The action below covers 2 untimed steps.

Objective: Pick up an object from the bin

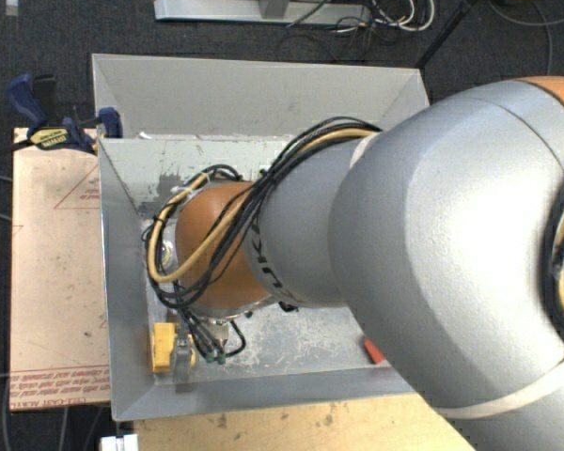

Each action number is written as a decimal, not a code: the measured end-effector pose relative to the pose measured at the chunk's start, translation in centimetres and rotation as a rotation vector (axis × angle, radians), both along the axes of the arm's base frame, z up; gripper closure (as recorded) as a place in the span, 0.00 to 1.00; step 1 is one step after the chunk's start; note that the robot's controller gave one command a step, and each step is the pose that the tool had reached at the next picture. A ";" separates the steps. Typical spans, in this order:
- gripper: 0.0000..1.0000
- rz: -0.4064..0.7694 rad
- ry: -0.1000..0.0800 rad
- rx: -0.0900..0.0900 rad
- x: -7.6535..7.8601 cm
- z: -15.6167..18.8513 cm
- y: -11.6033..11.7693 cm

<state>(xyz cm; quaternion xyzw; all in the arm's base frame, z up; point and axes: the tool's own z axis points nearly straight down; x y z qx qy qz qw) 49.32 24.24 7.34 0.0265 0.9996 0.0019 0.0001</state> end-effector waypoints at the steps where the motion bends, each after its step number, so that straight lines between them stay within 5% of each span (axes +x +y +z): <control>1: 1.00 0.000 -0.009 0.001 2.3 7.6 0.1; 2: 1.00 0.067 -0.001 -0.008 4.9 7.0 -8.8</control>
Offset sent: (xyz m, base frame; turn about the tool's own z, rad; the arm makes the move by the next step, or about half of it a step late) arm 0.0206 -0.0012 0.0710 0.0006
